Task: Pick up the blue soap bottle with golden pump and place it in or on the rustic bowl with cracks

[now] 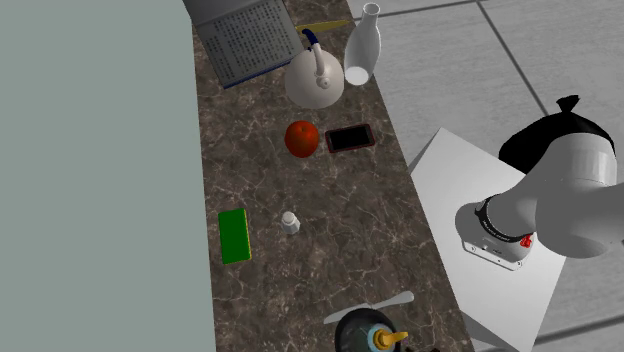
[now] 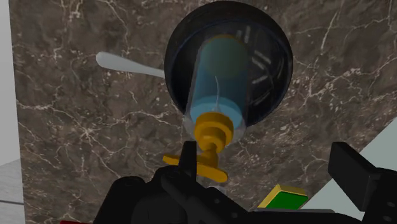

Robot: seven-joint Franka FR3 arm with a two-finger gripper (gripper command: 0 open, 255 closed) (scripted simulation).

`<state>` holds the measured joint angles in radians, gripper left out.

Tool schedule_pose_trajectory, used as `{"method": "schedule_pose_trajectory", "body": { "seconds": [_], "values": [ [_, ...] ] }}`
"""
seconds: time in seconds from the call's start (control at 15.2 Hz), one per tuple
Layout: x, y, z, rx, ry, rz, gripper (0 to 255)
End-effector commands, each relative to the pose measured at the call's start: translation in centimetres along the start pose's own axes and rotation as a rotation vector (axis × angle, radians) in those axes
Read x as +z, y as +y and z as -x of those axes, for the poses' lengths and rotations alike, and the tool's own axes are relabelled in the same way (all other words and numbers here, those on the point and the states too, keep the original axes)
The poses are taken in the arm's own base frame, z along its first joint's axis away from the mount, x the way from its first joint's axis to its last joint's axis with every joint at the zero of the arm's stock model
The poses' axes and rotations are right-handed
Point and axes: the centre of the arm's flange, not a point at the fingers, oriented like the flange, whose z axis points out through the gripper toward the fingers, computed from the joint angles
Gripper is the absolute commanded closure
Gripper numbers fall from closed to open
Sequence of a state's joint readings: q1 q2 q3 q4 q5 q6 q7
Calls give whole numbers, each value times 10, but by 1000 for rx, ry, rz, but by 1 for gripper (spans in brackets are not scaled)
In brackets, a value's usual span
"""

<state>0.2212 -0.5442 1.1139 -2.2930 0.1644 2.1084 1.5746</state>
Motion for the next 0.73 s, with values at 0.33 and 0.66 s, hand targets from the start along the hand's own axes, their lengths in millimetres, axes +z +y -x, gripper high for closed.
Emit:
{"method": "schedule_pose_trajectory", "body": {
  "seconds": [0.33,0.66],
  "values": [
    [-40,0,0,0,0,0,0],
    [-50,0,0,0,0,0,0]
  ]
}}
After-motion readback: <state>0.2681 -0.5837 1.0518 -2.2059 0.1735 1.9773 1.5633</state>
